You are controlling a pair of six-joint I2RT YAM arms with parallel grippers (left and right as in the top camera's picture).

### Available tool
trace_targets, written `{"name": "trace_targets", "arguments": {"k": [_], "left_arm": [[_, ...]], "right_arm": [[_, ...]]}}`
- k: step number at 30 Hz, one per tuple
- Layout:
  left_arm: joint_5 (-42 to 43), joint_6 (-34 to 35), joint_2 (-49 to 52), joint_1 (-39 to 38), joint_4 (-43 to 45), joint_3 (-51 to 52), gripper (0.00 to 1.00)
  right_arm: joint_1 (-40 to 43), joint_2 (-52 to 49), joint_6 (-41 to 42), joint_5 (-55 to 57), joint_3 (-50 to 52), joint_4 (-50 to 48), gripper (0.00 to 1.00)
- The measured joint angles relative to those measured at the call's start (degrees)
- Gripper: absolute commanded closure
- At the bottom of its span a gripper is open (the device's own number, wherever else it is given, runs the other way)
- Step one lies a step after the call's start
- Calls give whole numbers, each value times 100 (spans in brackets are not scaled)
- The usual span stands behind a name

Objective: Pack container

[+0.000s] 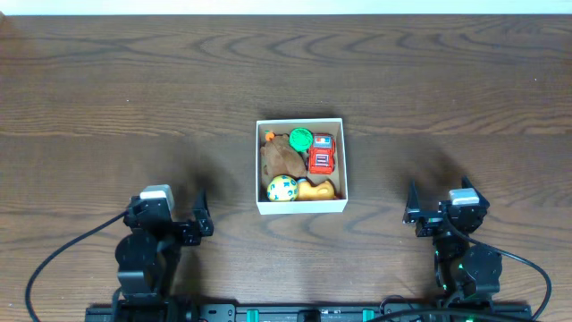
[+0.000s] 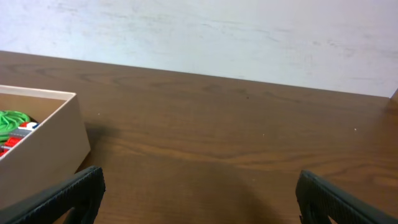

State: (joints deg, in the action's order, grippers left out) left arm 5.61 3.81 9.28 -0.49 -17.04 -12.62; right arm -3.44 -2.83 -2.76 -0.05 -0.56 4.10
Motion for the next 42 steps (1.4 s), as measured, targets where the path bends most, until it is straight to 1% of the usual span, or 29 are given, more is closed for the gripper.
{"name": "trace_targets", "arguments": {"k": [4, 6, 8, 14, 26, 42], "left_arm": [[0, -341, -334, 0, 1110, 645, 2], [0, -531, -520, 0, 1410, 916, 2], [-2, -656, -688, 0, 1515, 1117, 2], [-114, -820, -863, 0, 1517, 1128, 2], [-151, -555, -866, 0, 1515, 1128, 2], [-151, -531, -866, 0, 1513, 1128, 2]], "right_arm": [[0, 0, 0, 0, 0, 4, 1], [0, 0, 0, 0, 0, 2, 1], [0, 0, -2, 0, 0, 0, 1], [0, 0, -2, -2, 0, 2, 1], [0, 0, -2, -2, 0, 0, 1], [0, 0, -2, -2, 0, 0, 1]]}}
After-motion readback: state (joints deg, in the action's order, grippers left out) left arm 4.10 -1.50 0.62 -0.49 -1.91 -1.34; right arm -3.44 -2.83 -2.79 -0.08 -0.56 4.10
